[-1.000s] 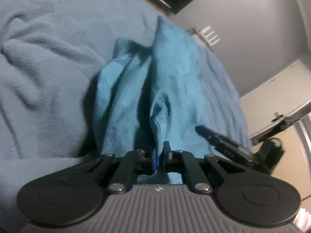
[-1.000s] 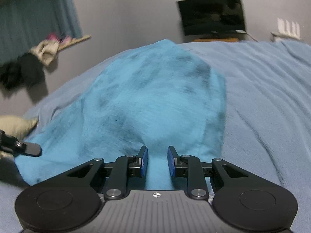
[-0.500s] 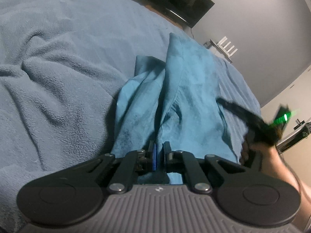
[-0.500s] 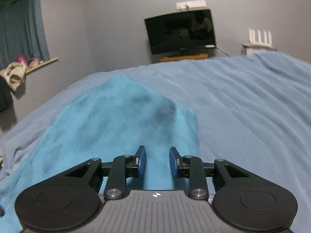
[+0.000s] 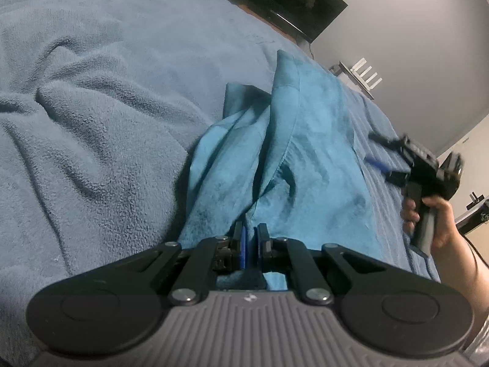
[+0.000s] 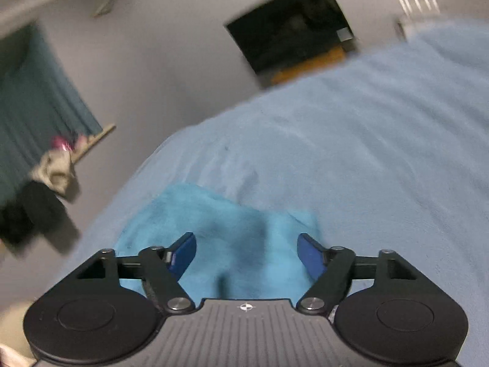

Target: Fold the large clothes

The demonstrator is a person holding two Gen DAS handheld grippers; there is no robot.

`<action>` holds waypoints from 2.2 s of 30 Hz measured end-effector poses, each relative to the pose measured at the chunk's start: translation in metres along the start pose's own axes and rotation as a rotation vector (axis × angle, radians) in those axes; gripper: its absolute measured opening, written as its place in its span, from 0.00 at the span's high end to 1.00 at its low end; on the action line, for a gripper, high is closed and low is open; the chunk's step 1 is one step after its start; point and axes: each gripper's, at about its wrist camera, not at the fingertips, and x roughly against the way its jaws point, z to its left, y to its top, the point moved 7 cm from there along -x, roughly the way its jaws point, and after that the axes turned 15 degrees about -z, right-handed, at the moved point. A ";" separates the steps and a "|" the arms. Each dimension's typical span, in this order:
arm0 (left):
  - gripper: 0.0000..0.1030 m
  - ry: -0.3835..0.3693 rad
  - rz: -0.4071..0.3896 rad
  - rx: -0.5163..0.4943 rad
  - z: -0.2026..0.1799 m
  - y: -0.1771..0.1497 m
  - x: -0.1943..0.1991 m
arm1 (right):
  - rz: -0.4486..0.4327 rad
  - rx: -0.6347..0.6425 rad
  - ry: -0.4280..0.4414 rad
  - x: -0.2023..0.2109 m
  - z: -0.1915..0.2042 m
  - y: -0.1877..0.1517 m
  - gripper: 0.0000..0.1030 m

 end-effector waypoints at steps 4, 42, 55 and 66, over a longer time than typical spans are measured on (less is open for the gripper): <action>0.98 -0.005 0.013 0.028 0.006 -0.001 -0.005 | 0.222 -0.202 0.049 -0.012 -0.051 -0.028 0.19; 0.97 -0.277 0.073 -0.281 -0.143 -0.047 -0.122 | 0.012 0.147 -0.362 -0.054 -0.090 0.149 0.13; 0.97 -0.321 0.023 -0.208 -0.136 -0.051 -0.112 | -0.141 0.236 -0.260 -0.117 -0.005 0.081 0.43; 0.97 -0.380 0.010 -0.162 -0.133 -0.048 -0.107 | -0.204 0.284 -0.177 0.025 0.001 0.086 0.43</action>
